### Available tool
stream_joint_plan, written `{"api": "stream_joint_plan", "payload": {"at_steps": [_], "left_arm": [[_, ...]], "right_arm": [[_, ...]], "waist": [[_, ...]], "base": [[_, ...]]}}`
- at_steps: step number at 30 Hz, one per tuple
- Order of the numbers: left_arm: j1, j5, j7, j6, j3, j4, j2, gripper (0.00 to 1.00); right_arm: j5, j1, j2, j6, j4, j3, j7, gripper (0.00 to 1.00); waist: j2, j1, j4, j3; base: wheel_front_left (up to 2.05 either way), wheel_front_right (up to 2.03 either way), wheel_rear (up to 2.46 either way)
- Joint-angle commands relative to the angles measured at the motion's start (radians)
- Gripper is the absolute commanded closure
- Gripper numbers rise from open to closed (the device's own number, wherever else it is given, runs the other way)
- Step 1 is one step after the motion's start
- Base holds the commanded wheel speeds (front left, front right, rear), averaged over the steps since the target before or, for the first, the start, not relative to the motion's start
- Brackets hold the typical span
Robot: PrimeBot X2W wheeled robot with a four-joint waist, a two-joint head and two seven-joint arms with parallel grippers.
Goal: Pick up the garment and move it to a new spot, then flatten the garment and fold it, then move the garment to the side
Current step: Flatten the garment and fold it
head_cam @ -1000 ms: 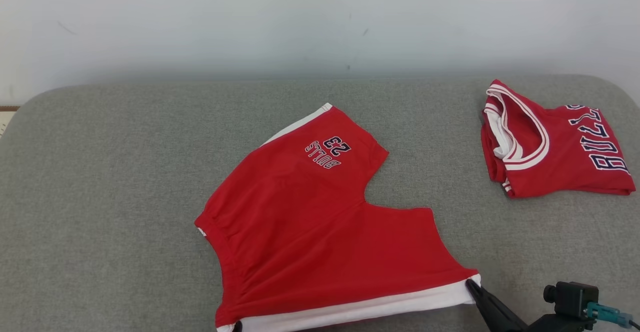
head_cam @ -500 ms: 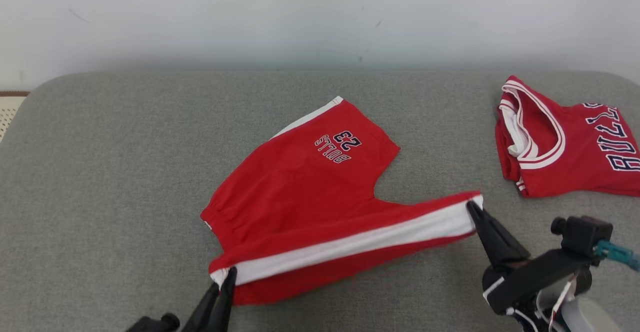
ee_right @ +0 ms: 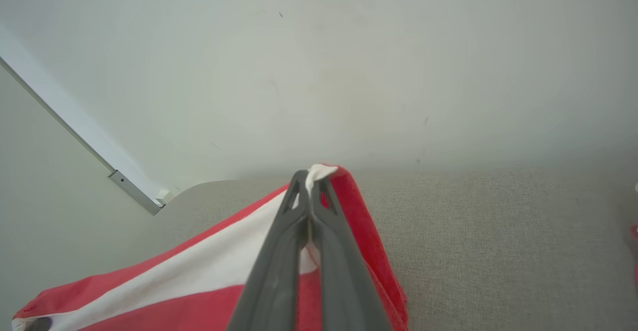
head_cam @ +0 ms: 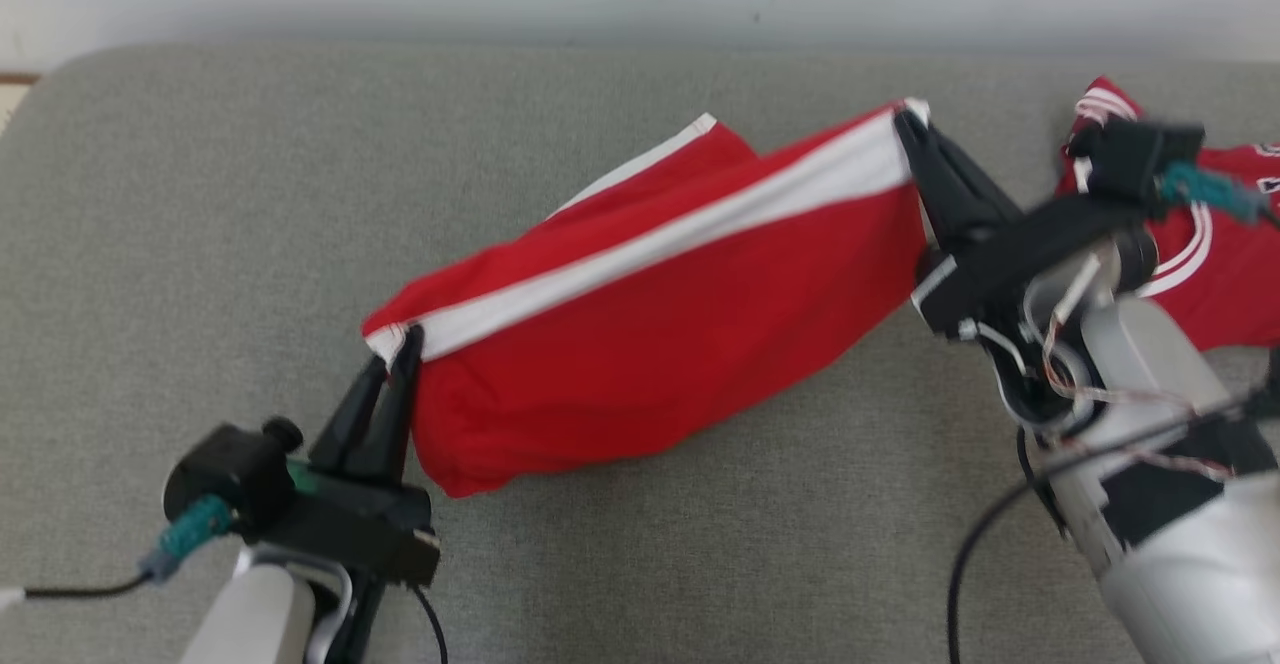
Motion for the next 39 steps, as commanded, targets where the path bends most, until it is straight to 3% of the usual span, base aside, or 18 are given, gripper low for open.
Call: {"api": "stream_joint_plan", "payload": {"at_steps": [1, 10, 20, 28, 38, 39], "left_arm": [[-0.030, -0.016, 0.002, -0.007, 0.008, 0.021, 0.004, 1.00], [-0.197, -0.046, -0.004, -0.018, 0.005, 0.150, -0.010, 1.00], [-0.333, -0.048, -0.013, -0.025, -0.007, 0.289, -0.050, 1.00], [-0.378, -0.037, -0.013, -0.029, 0.029, 0.323, -0.080, 1.00], [-0.381, -0.018, -0.013, -0.031, 0.031, 0.347, -0.104, 0.98], [-0.380, -0.013, -0.013, -0.031, 0.032, 0.350, -0.105, 0.62]], "right_arm": [[0.002, -0.050, 0.006, 0.000, 0.032, 0.013, 0.001, 1.00], [0.020, -0.340, 0.073, 0.000, 0.326, 0.098, -0.026, 1.00], [0.040, -0.528, 0.123, 0.000, 0.592, 0.181, -0.083, 1.00], [0.059, -0.608, 0.151, 0.000, 0.727, 0.234, -0.146, 1.00], [0.088, -0.638, 0.168, 0.000, 0.805, 0.287, -0.184, 1.00], [0.089, -0.641, 0.168, 0.000, 0.810, 0.292, -0.189, 0.71]], "waist": [[-0.0001, -0.0002, 0.017, 0.056], [-0.0001, -0.0002, 0.045, 0.161], [-0.0001, -0.0002, 0.082, 0.240], [-0.0001, -0.0002, 0.103, 0.268], [-0.0001, -0.0002, 0.121, 0.278], [-0.0001, -0.0002, 0.121, 0.278]], "base": [[0.00, 0.00, 0.00], [0.00, 0.00, 0.00], [0.00, 0.00, 0.00], [0.00, 0.00, 0.00], [0.00, 0.00, 0.00], [0.00, 0.00, 0.00]]}}
